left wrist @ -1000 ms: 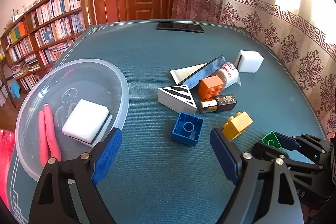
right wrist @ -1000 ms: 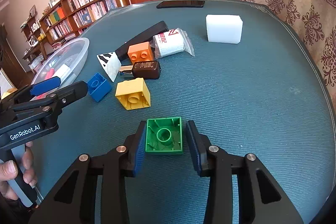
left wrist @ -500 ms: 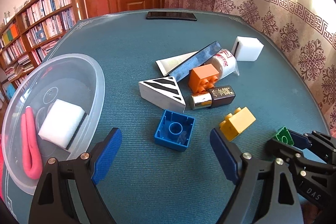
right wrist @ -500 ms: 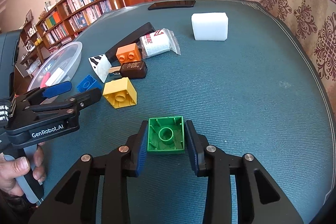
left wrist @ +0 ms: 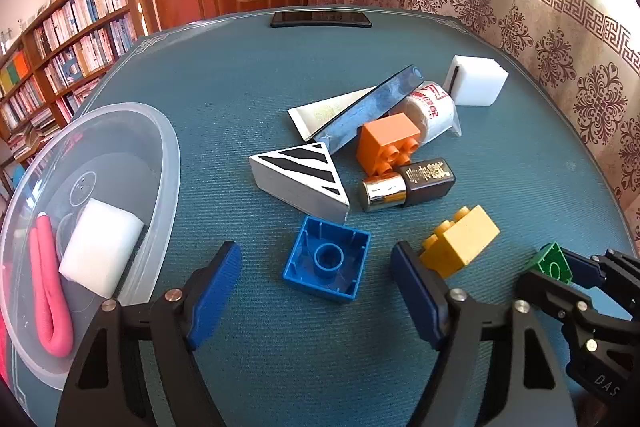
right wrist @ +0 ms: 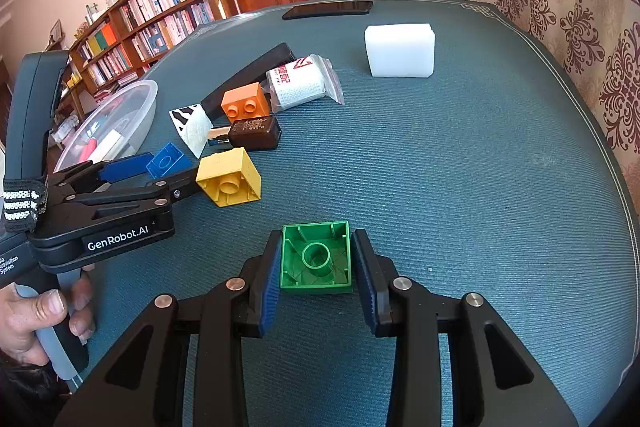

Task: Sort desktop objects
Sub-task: 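Close the left gripper on the blue block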

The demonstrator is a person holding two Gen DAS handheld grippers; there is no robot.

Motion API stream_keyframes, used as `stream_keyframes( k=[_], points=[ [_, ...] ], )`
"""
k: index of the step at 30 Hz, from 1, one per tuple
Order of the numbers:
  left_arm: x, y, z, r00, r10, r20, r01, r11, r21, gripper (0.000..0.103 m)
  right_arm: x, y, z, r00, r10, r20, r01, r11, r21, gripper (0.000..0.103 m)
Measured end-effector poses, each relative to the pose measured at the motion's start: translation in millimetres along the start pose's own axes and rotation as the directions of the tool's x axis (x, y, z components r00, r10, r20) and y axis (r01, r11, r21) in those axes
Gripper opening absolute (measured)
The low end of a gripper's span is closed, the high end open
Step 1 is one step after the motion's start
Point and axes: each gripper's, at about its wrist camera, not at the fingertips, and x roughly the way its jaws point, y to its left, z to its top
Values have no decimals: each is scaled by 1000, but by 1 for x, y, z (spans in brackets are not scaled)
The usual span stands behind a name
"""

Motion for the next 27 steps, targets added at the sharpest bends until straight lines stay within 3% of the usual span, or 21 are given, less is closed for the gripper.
stream_keyframes(
  k=[1,5,11,27],
  points=[
    [1,0,0,1000,-4,-1,4,1000,3,70,0,0,0,1000,0,0,0,1000,0,37],
    [1,0,-1,1000,-11,2,11,1000,6,65,0,0,0,1000,0,0,0,1000,0,37],
    [-2,0,-2,1000,-20,13,20,1000,8,41,-1,1,-1,1000,-3,1,3,1000,-2,37],
    [-19,-1,-7,999,-8,51,7,1000,21,41,-4,0,3,1000,2,7,-2,1000,18,36]
  ],
)
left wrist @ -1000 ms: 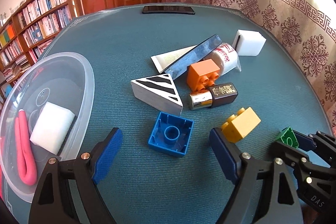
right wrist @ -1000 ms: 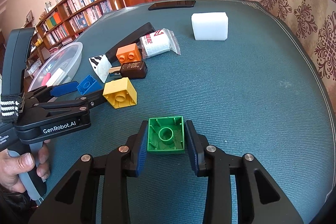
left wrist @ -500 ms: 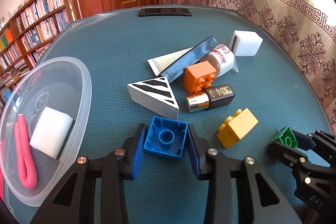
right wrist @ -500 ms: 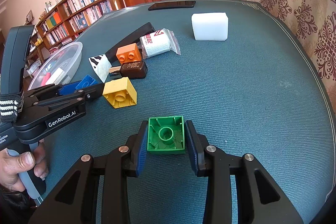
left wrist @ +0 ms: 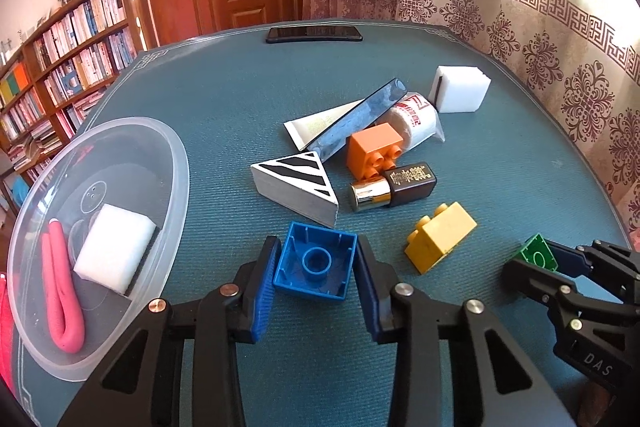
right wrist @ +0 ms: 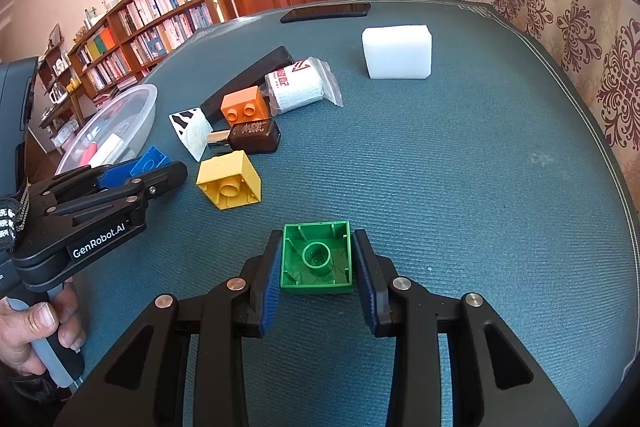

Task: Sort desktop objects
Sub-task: 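Close the left gripper on the blue block, then carry the blue block with the left gripper while the right gripper carries the green block into the bowl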

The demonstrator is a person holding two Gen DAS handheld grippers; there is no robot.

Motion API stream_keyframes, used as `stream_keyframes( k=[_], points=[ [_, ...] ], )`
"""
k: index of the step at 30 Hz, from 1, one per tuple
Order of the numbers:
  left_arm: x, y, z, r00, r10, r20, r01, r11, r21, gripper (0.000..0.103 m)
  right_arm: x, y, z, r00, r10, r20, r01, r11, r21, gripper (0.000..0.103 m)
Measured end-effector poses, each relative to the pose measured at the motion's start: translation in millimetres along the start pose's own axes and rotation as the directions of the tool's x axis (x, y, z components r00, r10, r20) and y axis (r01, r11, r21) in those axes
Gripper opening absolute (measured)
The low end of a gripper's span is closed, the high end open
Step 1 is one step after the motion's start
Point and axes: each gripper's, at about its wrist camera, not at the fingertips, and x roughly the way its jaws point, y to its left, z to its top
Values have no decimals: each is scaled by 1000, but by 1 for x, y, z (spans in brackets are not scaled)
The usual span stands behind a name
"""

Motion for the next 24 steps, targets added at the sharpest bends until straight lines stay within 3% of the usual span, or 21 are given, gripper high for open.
stream_keyframes(
  k=[12,24],
  points=[
    [-26,14,5,998,10,66,-8,999,-31,41,-3,14,4,1000,28,10,-28,1000,0,36],
    [-39,53,-2,994,54,93,-43,993,-113,41,0,45,14,998,54,25,-53,997,-56,36]
  ],
)
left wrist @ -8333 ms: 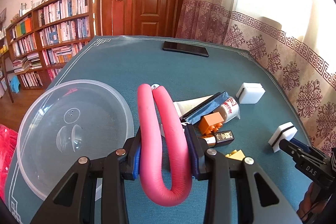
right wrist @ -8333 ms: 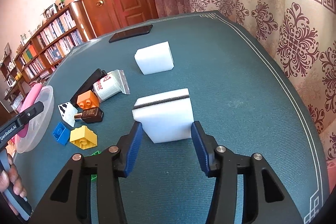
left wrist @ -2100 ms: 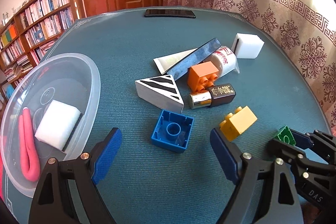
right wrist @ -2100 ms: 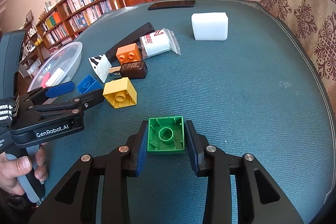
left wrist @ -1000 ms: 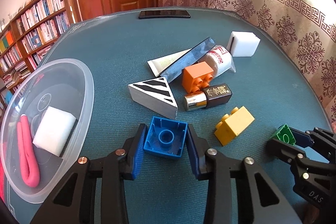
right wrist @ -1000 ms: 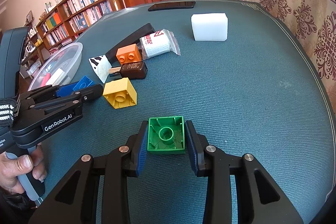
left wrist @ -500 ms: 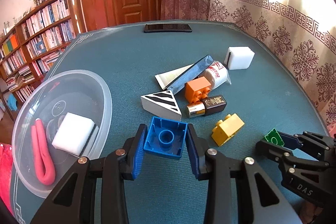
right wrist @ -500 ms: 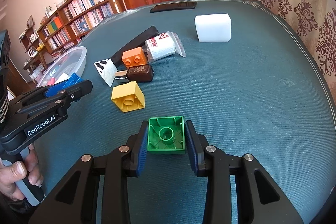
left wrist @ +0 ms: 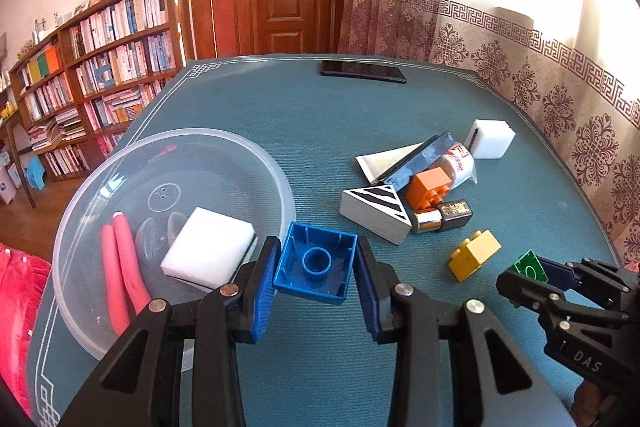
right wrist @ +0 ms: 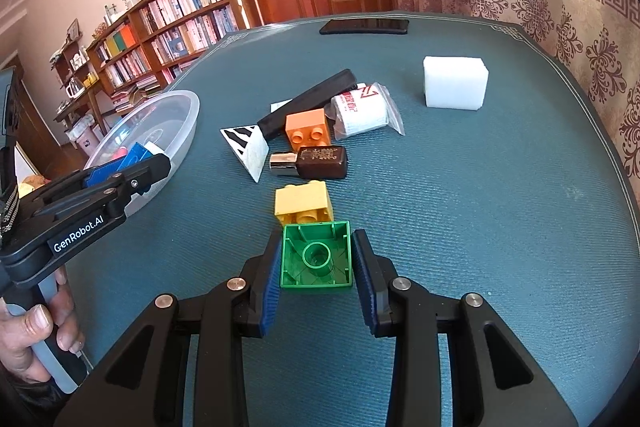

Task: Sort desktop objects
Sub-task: 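Carry the blue block with the left gripper while the right gripper carries the green block into the bowl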

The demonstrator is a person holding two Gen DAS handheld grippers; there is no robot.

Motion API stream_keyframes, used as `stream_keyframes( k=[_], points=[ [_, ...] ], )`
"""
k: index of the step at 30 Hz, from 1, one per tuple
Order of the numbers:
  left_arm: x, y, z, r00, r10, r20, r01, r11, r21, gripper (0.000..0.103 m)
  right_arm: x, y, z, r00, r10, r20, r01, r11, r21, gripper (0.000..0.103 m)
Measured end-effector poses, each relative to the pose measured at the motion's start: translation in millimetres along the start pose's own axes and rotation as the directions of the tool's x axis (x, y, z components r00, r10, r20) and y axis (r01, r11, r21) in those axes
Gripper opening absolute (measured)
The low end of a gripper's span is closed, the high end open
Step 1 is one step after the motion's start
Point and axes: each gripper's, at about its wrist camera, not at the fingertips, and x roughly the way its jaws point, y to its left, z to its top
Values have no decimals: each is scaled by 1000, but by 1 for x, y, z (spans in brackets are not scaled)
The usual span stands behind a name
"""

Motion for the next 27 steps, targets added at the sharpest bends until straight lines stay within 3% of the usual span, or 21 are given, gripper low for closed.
stream_keyframes(
  k=[27],
  points=[
    [-10,94,-3,993,116,26,-111,981,-157,41,24,87,33,996,83,18,-79,984,-159,36]
  ],
)
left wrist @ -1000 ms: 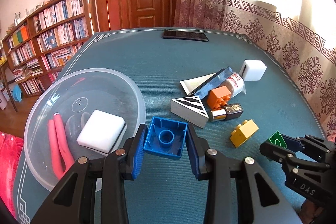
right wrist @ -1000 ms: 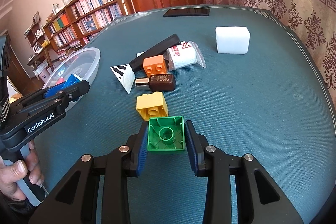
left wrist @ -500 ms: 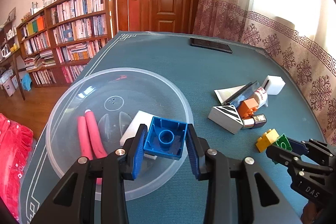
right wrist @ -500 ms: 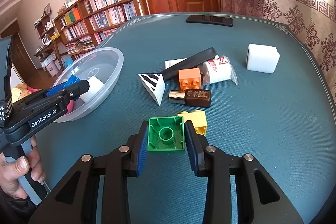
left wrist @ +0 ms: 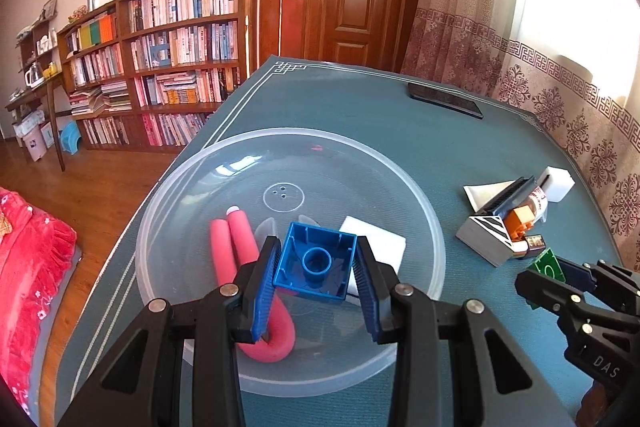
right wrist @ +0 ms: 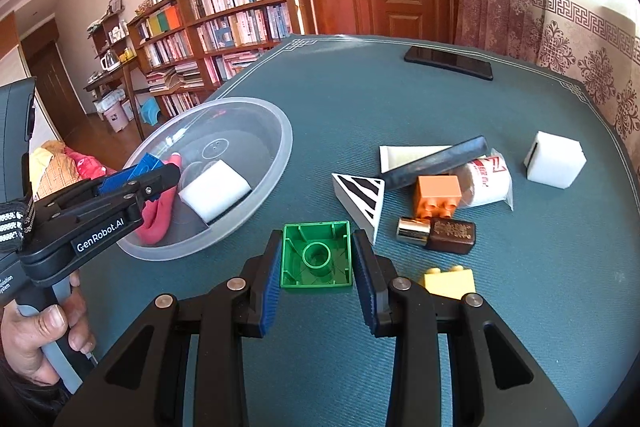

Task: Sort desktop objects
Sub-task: 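Carry the blue block with the left gripper while the right gripper carries the green block into the bowl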

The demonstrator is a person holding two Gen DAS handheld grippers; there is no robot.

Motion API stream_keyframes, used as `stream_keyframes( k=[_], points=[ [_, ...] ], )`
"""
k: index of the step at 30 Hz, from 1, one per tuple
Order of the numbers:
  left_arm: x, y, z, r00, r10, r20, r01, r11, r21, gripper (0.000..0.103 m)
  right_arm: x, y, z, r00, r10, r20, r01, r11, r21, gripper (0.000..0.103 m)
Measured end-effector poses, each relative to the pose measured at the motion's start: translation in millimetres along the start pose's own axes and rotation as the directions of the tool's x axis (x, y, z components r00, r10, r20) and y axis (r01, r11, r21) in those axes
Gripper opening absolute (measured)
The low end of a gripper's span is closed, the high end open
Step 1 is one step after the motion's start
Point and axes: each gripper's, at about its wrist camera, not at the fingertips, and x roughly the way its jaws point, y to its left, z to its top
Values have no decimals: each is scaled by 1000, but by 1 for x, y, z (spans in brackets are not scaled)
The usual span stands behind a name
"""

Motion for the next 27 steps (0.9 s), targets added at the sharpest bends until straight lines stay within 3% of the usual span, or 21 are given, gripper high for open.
stream_keyframes(
  k=[9,27],
  points=[
    [5,26,2,1000,29,-3,-29,999,-38,41,19,32,21,999,36,3,-36,998,-51,36],
    [15,61,2,999,37,-22,-39,995,-95,41,70,60,52,993,110,-51,-111,993,-33,36]
  ],
)
